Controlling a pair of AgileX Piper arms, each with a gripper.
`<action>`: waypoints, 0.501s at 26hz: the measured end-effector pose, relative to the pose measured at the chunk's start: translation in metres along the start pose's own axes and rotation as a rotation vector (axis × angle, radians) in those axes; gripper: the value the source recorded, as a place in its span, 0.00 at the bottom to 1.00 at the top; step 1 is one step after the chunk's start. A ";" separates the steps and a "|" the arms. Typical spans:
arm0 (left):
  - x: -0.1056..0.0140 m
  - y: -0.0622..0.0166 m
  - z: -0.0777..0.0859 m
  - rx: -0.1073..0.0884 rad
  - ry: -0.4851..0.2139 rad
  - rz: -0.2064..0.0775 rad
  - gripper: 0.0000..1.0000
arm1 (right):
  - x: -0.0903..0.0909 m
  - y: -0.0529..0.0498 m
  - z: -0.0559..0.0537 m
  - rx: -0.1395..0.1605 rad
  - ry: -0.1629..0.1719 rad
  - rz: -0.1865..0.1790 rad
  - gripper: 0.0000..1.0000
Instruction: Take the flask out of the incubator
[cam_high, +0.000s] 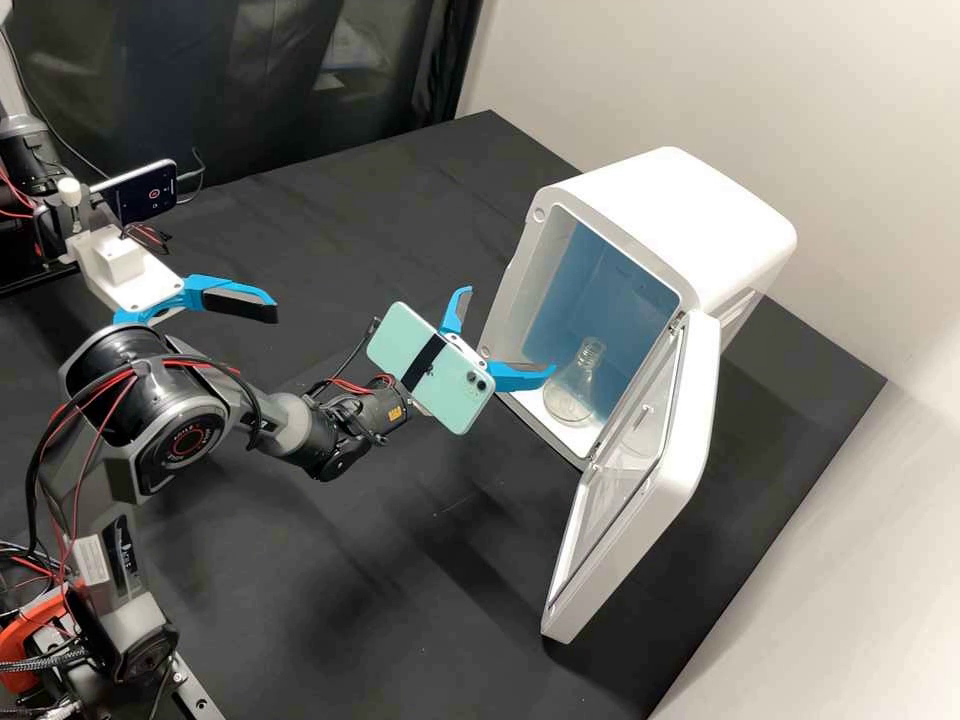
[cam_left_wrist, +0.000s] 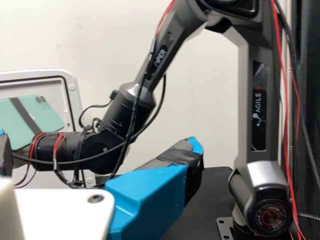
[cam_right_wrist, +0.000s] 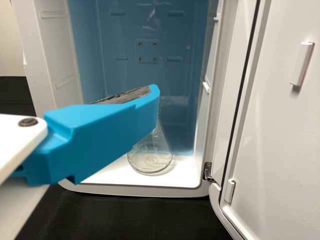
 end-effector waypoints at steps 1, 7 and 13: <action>0.001 0.0016 0.000 0.000 0.008 0.007 1.00 | 0.000 0.000 0.000 0.000 0.000 0.000 1.00; 0.009 -0.0004 0.005 0.023 0.002 0.007 1.00 | 0.000 0.000 0.000 0.002 0.000 0.000 1.00; 0.017 -0.0012 0.007 0.022 -0.001 -0.012 1.00 | 0.000 -0.001 0.001 0.004 0.000 0.000 1.00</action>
